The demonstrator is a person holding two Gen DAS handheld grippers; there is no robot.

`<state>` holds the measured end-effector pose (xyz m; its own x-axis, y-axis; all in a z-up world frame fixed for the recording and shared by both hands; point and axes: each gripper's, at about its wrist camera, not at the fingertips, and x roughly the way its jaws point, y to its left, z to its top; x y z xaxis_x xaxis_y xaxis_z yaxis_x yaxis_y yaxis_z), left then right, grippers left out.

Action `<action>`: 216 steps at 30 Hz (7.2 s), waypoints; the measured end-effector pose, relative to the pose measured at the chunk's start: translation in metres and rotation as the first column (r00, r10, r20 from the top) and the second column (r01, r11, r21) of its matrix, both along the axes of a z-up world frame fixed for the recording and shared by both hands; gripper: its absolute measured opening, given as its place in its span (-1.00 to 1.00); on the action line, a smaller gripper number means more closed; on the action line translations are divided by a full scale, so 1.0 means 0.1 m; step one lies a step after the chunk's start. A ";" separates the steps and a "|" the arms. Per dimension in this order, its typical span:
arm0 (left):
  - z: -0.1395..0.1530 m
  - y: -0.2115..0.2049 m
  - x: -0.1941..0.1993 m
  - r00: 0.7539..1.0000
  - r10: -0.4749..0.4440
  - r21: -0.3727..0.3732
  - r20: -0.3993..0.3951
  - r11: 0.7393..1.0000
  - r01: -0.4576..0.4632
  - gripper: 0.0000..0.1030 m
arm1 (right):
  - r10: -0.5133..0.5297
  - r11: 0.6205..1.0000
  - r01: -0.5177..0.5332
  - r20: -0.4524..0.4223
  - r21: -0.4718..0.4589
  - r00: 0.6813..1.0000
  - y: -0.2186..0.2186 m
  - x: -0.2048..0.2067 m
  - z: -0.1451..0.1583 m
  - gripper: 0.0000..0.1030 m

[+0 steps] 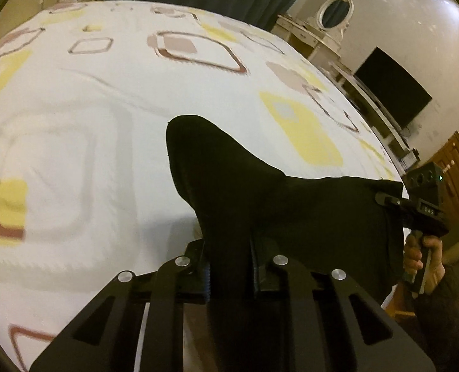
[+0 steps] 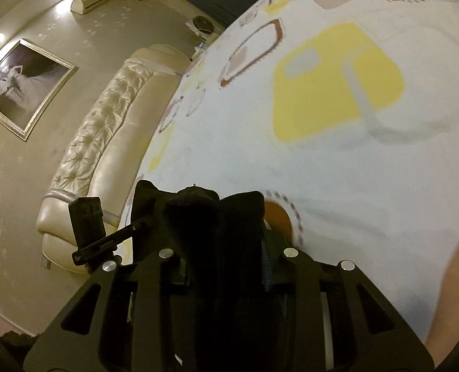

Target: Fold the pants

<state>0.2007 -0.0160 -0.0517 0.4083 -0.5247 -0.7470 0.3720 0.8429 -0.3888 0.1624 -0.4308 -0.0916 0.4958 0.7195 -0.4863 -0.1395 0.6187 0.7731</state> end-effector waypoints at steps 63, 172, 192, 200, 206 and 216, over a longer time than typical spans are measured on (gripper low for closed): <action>-0.02 0.66 0.13 0.991 0.133 0.067 0.030 0.989 -0.134 0.44 | -0.105 0.991 0.111 -0.076 0.081 0.992 -0.06 0.26 -0.01 0.32; -0.10 0.29 -1.72 0.958 0.240 0.215 0.159 0.938 -0.271 0.52 | -0.135 0.987 0.150 -0.224 0.051 0.965 0.10 -1.72 -0.43 0.05; -0.06 0.17 -1.99 0.943 0.267 0.304 0.197 0.898 -0.318 0.55 | -0.175 0.983 0.161 -0.199 -0.086 0.964 0.31 -1.86 -0.32 0.17; 0.09 0.10 -2.20 0.920 0.298 0.300 0.256 0.880 -0.369 0.55 | -0.214 0.912 0.168 -0.085 -0.375 0.973 0.69 -1.92 -0.06 0.29; 0.14 0.01 -2.24 0.915 0.279 0.316 0.293 0.875 -0.368 0.56 | -0.239 0.843 0.214 0.013 -0.494 0.971 0.93 -1.99 0.08 0.34; 0.19 0.05 -2.22 0.898 0.318 0.306 0.302 0.860 -0.408 0.60 | -0.204 0.770 0.230 0.113 -0.595 0.972 1.10 -2.01 0.15 0.36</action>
